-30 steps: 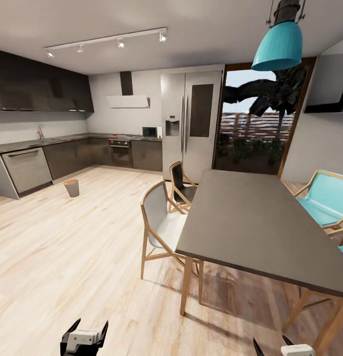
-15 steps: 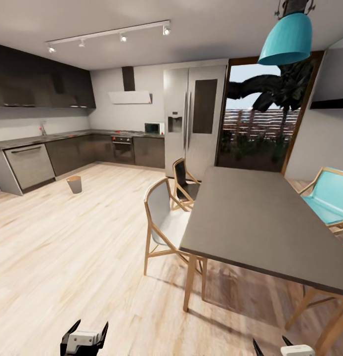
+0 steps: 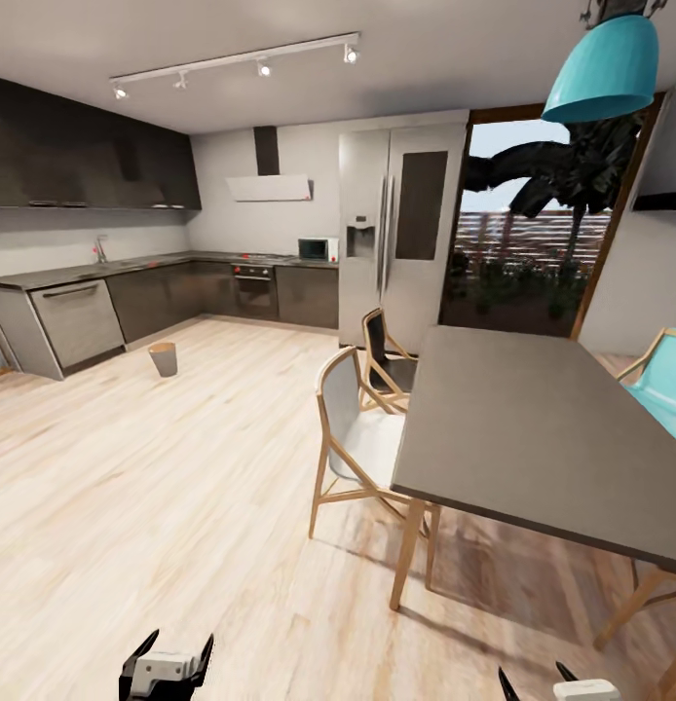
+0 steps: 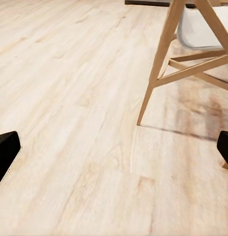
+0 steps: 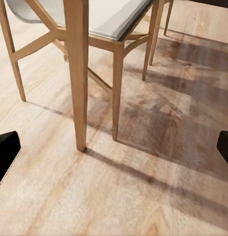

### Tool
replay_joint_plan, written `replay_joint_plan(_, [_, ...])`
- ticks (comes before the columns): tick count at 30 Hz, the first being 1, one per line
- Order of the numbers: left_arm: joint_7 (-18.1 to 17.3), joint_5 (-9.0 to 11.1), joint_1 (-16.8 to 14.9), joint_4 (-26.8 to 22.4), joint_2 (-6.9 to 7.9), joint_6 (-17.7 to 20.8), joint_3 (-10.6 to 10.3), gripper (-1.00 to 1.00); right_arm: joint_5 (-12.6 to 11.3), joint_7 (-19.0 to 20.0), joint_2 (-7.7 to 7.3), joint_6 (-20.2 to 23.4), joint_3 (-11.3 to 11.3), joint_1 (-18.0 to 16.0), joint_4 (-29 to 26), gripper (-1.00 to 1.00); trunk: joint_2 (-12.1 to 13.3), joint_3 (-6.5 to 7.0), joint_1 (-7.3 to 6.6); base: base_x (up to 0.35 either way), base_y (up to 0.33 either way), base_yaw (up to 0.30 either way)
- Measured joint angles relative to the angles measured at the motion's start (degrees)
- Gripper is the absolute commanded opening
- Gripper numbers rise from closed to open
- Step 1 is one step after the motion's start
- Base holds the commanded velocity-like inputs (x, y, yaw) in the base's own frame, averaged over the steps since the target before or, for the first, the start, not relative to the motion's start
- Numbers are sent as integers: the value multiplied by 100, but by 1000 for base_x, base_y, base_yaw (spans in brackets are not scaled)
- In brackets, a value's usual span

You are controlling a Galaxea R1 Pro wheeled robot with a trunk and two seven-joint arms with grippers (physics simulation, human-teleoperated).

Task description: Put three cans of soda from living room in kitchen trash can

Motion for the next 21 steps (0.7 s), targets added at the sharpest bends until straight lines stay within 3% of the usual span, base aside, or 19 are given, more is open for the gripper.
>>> replay_joint_plan(12, [11,0,0,0,0,0,-14,100,2,0,0,0,2,0,2,100,0,-1,0,0,292,17])
replay_joint_plan(21, [24,0,0,0,0,0,-22,100,17,-7,0,-7,10,-6,150,100,0,-2,0,0,250,179])
